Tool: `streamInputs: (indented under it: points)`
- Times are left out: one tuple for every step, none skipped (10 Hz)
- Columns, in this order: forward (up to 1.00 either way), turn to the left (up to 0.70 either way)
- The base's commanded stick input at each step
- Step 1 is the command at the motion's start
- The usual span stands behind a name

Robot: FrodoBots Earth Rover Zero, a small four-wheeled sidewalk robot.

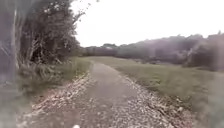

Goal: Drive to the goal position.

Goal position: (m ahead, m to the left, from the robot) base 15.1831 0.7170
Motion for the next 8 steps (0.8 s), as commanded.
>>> streamInputs:
  points:
    - [0.70, 0.00]
    - [0.70, 0.00]
    - [0.70, 0.00]
    - [0.70, 0.00]
    - [0.70, 0.00]
    - [0.70, 0.00]
    - [0.70, 0.00]
    - [0.70, 0.00]
